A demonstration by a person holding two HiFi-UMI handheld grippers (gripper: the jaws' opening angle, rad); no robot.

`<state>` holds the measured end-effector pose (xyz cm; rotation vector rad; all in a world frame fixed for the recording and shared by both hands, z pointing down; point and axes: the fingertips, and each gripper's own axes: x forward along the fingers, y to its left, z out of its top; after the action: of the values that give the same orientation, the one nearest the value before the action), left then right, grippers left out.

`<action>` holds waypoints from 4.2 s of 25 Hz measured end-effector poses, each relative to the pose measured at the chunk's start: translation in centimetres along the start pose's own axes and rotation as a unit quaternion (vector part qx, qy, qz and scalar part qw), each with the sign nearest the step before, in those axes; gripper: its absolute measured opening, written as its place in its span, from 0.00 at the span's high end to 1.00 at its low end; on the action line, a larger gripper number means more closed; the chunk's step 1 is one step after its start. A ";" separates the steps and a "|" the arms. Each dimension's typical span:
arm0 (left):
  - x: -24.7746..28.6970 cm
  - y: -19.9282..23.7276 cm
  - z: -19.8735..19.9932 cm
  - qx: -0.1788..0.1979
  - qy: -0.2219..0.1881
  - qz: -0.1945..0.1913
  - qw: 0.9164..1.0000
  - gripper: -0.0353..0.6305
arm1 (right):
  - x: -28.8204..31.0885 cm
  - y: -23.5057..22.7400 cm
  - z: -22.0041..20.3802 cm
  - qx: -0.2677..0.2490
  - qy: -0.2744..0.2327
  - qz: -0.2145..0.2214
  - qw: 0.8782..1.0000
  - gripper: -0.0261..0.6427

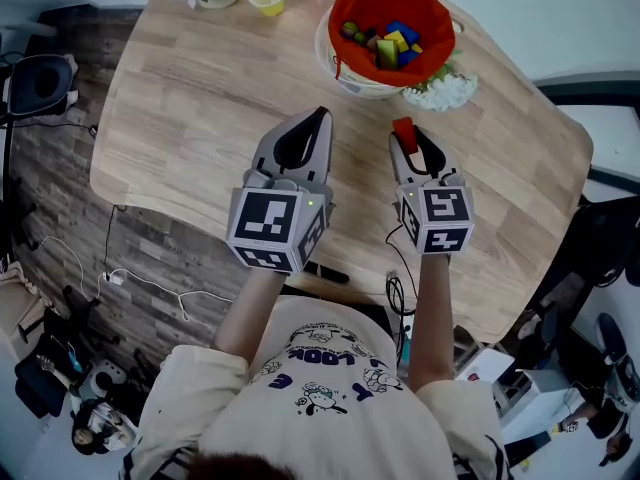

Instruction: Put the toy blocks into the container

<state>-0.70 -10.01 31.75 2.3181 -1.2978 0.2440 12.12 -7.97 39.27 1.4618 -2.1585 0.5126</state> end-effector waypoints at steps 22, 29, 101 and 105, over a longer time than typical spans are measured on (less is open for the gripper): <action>0.0 -1.2 4.6 0.022 -0.041 -0.014 0.999 0.90 | -2.0 -1.2 10.7 -0.028 -0.087 -0.013 0.996 0.74; 0.4 -1.1 5.6 0.024 -0.049 -0.014 0.998 0.90 | -1.3 -1.0 13.2 -0.037 -0.101 -0.009 0.994 0.74; 2.6 -1.6 6.2 0.024 -0.047 -0.013 0.999 0.90 | -3.3 -0.7 15.0 0.038 -0.199 -0.051 0.978 0.97; 2.0 -2.0 6.4 0.028 -0.049 -0.015 0.998 0.90 | -4.3 -0.5 15.0 0.042 -0.211 -0.060 0.975 0.97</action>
<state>1.64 -13.70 26.27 2.4220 -1.3178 0.1596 11.26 -13.23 24.58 1.8722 -2.3652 0.2687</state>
